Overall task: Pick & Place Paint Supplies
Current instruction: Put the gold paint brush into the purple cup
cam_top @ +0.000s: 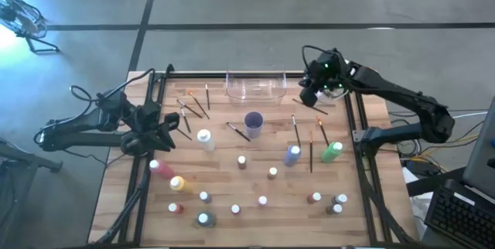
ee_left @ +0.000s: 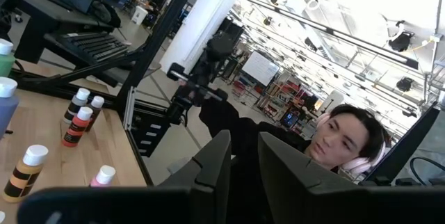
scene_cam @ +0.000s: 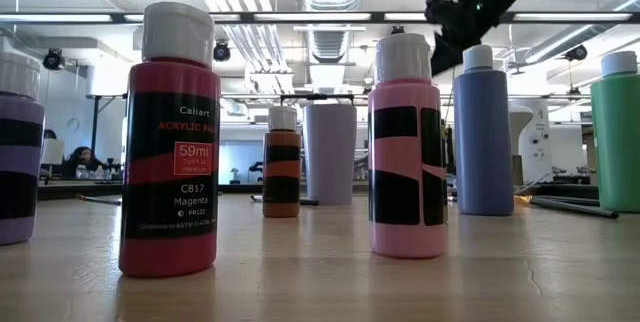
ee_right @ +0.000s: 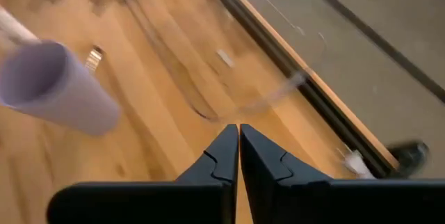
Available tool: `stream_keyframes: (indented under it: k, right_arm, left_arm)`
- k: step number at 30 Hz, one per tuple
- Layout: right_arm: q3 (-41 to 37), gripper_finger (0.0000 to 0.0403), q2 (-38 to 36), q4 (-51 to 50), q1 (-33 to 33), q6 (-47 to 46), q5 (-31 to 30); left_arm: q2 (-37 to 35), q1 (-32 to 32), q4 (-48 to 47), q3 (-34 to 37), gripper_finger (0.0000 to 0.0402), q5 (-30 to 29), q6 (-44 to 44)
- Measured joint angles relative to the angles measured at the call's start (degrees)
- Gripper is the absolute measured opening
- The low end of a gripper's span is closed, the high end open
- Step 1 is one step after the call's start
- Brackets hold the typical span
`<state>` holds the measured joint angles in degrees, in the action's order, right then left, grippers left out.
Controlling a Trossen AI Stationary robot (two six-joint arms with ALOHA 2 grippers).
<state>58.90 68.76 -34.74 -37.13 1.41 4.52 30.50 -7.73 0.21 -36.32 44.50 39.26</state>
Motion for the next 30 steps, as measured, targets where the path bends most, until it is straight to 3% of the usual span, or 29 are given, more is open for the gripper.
stream_keyframes:
  k: [6, 18, 30]
  right_arm:
    - [0.04, 0.0068, 3.53, -0.55, -2.89, 6.63, 3.32]
    - [0.75, 0.0184, 13.17, -0.34, -3.93, 15.55, 3.23]
    - [-0.44, 0.0214, 16.86, -1.84, -4.28, 19.38, 3.04]
  left_arm:
    - [0.00, 0.01, 0.00, 0.00, 0.0081, 0.01, 0.01]
    - [0.00, 0.00, 0.00, 0.02, 0.0081, 0.01, 0.01]
    - [0.00, 0.01, 0.00, 0.00, 0.0081, 0.01, 0.00]
